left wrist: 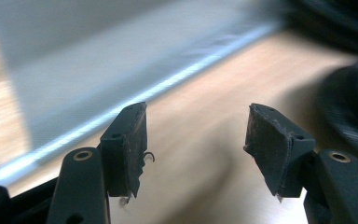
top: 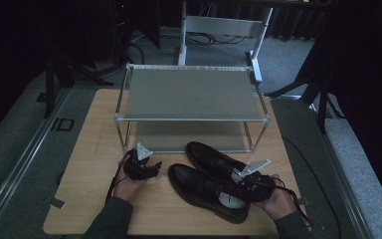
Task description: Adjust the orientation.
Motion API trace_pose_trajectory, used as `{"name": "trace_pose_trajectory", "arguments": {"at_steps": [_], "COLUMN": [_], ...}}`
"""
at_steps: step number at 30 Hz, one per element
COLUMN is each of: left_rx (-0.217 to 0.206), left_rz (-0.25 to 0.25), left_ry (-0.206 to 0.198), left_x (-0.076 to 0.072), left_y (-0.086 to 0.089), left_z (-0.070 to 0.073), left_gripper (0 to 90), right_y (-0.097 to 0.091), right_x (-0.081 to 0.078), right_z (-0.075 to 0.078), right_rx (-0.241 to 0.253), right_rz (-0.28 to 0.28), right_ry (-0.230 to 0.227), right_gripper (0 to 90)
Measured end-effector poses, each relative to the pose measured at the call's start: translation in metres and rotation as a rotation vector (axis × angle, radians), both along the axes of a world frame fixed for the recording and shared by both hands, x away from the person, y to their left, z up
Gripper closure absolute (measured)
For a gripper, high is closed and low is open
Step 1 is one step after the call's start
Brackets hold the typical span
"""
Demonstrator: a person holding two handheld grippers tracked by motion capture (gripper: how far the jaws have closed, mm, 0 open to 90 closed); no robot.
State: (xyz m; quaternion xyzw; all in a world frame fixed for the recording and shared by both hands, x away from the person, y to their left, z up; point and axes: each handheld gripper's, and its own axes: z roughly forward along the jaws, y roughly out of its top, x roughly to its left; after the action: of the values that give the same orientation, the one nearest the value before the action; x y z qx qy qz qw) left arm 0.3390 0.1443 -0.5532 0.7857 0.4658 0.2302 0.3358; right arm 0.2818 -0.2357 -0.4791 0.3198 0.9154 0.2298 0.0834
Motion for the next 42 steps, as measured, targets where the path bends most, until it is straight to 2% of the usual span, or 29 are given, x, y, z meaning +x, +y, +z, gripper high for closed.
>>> {"name": "trace_pose_trajectory", "arguments": {"at_steps": [4, 6, 8, 11, 17, 23, 26, 29, 30, 31, 32, 33, 34, 35, 36, 38, 40, 42], "left_rx": [0.020, 0.022, 0.048, 0.045, 0.057, 0.063, 0.073, 0.066, 0.060, 0.060, 0.052, 0.052, 0.053, 0.053, 0.049, 0.043, 0.037, 0.033], "left_rz": [0.074, 0.091, 0.114, 0.142, 0.170, 0.180, 0.173, 0.165, 0.142, 0.142, 0.111, 0.111, 0.079, 0.079, 0.059, 0.047, 0.022, 0.012], "left_ry": [-0.002, -0.001, 0.001, 0.007, 0.011, 0.011, 0.005, 0.004, -0.003, -0.003, -0.008, -0.008, -0.016, -0.016, -0.021, -0.026, -0.032, -0.033], "left_x": [0.011, 0.014, 0.017, 0.023, 0.030, 0.029, 0.021, 0.013, 0.004, 0.004, -0.006, -0.006, -0.016, -0.016, -0.023, -0.027, -0.033, -0.036], "left_y": [0.008, 0.011, 0.013, 0.018, 0.022, 0.021, 0.018, 0.017, 0.015, 0.015, 0.011, 0.011, 0.007, 0.007, 0.003, 0.002, -0.003, -0.005], "left_z": [-0.004, -0.004, -0.005, -0.005, -0.004, -0.004, -0.003, -0.001, 0.002, 0.002, 0.005, 0.005, 0.008, 0.008, 0.010, 0.011, 0.015, 0.017], "left_gripper": [42.1, 43.9, 44.5, 44.9, 44.2, 42.0, 40.4, 39.9, 39.9, 39.9, 39.9, 39.8, 39.6, 39.5, 39.2, 39.2, 39.2, 39.1], "right_y": [0.001, 0.002, 0.003, 0.003, 0.004, 0.004, 0.005, 0.006, 0.006, 0.006, 0.007, 0.007, 0.009, 0.009, 0.012, 0.013, 0.014, 0.013], "right_x": [-0.002, -0.003, -0.003, -0.004, -0.007, -0.012, -0.016, -0.018, -0.021, -0.021, -0.023, -0.023, -0.024, -0.024, -0.025, -0.025, -0.023, -0.022], "right_z": [0.000, 0.000, 0.001, 0.001, 0.000, 0.000, 0.001, 0.001, 0.001, 0.001, 0.001, 0.001, 0.002, 0.002, 0.002, 0.002, 0.003, 0.004], "right_rx": [0.006, 0.004, 0.010, 0.016, 0.016, 0.029, 0.030, 0.035, 0.034, 0.034, 0.031, 0.031, 0.015, 0.015, -0.014, -0.027, -0.076, -0.068], "right_rz": [0.026, 0.032, 0.036, 0.034, 0.009, -0.024, -0.039, -0.040, -0.051, -0.051, -0.062, -0.062, -0.071, -0.071, -0.067, -0.064, -0.083, -0.088], "right_ry": [0.011, 0.011, 0.016, 0.021, 0.013, 0.014, 0.022, 0.032, 0.034, 0.034, 0.035, 0.035, 0.032, 0.032, 0.026, 0.024, 0.019, 0.034], "right_gripper": [74.2, 76.1, 77.6, 78.3, 79.0, 79.3, 79.4, 79.4, 79.4, 79.4, 79.0, 79.0, 77.8, 77.8, 74.9, 72.9, 62.8, 60.0]}}
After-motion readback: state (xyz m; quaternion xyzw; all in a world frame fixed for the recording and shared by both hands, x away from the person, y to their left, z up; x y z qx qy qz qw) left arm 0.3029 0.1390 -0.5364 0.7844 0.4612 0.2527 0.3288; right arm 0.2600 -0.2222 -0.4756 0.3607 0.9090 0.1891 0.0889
